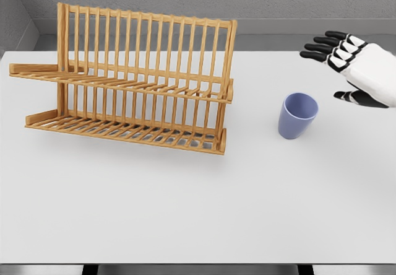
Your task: Right arm put cup on second shelf
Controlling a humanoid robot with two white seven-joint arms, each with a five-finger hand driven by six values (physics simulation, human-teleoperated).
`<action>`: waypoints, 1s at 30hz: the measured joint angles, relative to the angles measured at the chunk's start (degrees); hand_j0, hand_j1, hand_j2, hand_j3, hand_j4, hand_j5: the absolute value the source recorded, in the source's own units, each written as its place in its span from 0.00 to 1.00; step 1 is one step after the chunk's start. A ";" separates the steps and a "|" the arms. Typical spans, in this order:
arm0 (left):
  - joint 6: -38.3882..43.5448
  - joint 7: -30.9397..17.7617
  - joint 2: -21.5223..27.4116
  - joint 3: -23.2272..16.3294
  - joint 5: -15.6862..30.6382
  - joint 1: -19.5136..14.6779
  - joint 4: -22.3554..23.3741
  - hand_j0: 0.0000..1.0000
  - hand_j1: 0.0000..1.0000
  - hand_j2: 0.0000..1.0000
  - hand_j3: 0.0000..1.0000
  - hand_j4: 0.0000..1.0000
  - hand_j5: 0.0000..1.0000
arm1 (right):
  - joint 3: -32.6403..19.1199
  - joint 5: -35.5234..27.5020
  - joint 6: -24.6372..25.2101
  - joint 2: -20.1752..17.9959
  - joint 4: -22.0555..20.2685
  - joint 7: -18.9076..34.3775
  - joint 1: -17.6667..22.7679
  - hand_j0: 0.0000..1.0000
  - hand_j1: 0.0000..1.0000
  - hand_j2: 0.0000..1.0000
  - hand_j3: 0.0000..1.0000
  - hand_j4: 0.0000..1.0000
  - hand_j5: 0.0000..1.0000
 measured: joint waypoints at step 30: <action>0.00 0.01 0.00 0.00 0.00 0.09 0.00 1.00 1.00 1.00 1.00 1.00 1.00 | 29.43 -1.26 -0.11 0.37 14.27 28.41 -29.53 1.00 1.00 1.00 1.00 1.00 1.00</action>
